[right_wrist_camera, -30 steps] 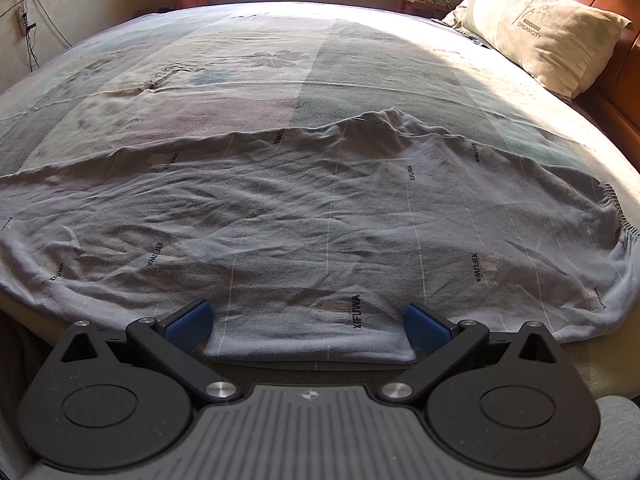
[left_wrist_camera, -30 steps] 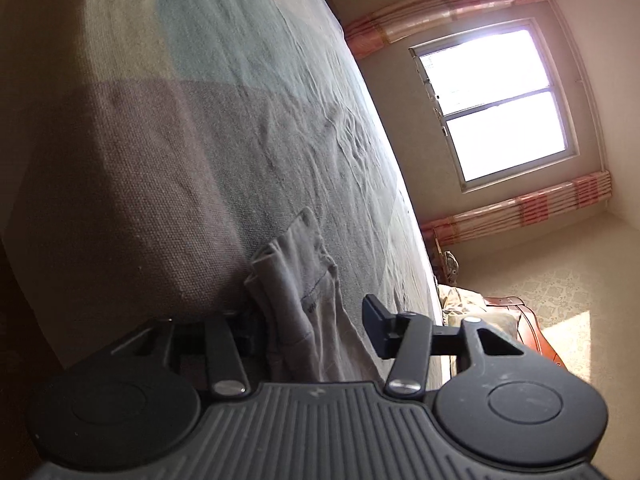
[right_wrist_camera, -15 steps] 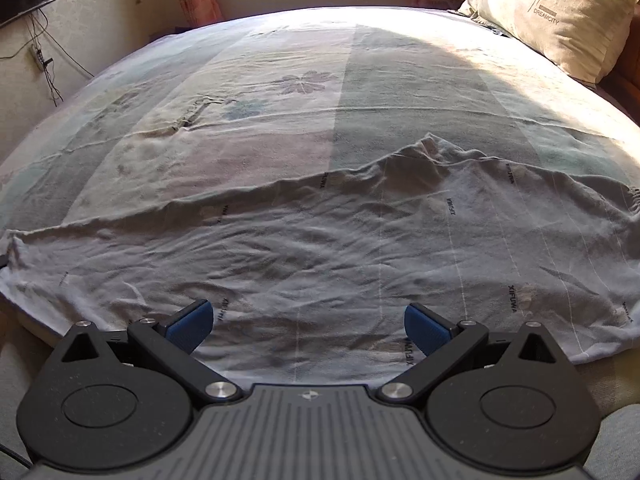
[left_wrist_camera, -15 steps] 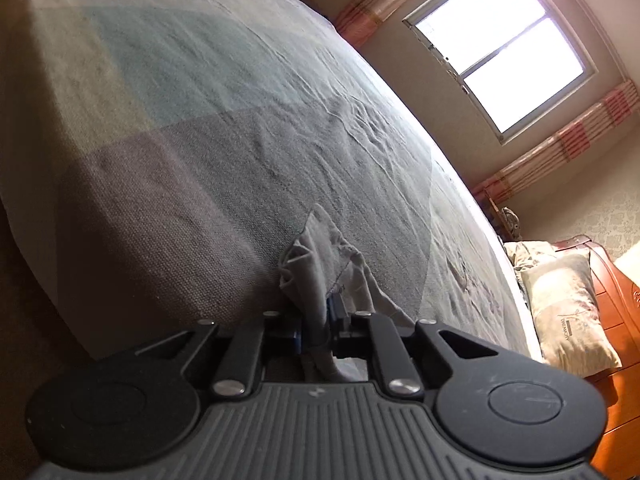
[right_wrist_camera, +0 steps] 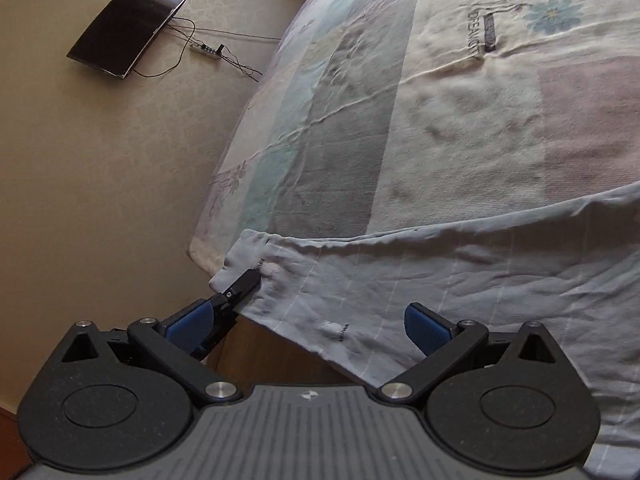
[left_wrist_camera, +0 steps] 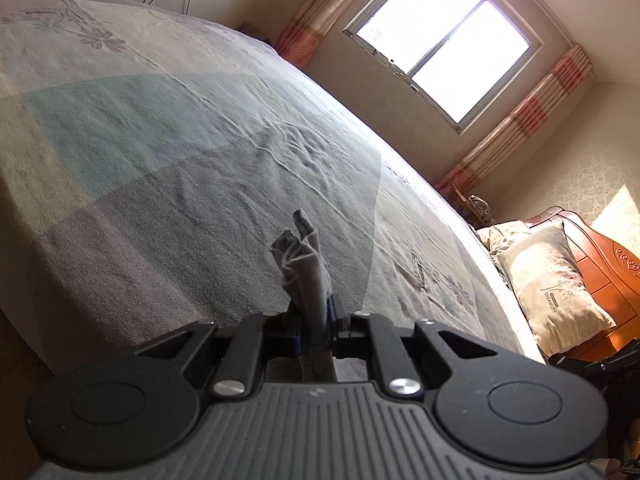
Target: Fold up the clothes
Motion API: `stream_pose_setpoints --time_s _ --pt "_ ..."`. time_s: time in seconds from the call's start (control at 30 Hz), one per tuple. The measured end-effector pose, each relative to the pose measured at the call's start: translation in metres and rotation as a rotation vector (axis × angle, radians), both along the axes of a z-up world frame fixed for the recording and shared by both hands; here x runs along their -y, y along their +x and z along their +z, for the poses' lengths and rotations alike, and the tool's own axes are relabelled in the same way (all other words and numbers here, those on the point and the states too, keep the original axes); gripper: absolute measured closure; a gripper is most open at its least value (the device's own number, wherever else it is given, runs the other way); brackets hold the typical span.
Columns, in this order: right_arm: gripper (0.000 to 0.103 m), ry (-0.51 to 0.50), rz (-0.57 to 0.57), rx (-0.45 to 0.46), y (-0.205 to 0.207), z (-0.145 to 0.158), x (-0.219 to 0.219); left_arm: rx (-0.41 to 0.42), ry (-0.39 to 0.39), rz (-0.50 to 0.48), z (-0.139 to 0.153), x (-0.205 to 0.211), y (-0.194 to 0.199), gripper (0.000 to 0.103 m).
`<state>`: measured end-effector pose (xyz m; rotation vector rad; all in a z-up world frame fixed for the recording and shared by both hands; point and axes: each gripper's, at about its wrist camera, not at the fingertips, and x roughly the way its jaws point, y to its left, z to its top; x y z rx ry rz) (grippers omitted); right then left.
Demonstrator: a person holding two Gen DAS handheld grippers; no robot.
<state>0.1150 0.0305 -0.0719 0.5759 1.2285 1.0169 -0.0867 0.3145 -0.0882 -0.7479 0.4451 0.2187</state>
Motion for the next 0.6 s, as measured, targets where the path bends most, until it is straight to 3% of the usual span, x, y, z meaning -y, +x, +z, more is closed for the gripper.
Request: stream_pose_setpoints --time_s 0.13,0.2,0.37,0.6 --pt "0.0 0.021 0.014 -0.154 0.001 -0.026 -0.035 0.004 -0.006 0.001 -0.001 0.001 -0.001 0.092" --pt "0.0 0.002 0.009 -0.186 -0.001 -0.034 -0.046 0.003 -0.004 0.003 -0.001 0.0 -0.001 0.092" --pt "0.0 -0.036 0.002 -0.209 -0.004 -0.043 -0.062 0.005 -0.004 0.005 -0.003 -0.001 0.001 0.092" --pt "0.0 -0.113 -0.05 -0.164 0.011 -0.042 -0.081 0.003 -0.004 -0.002 -0.007 -0.001 0.003 0.092"
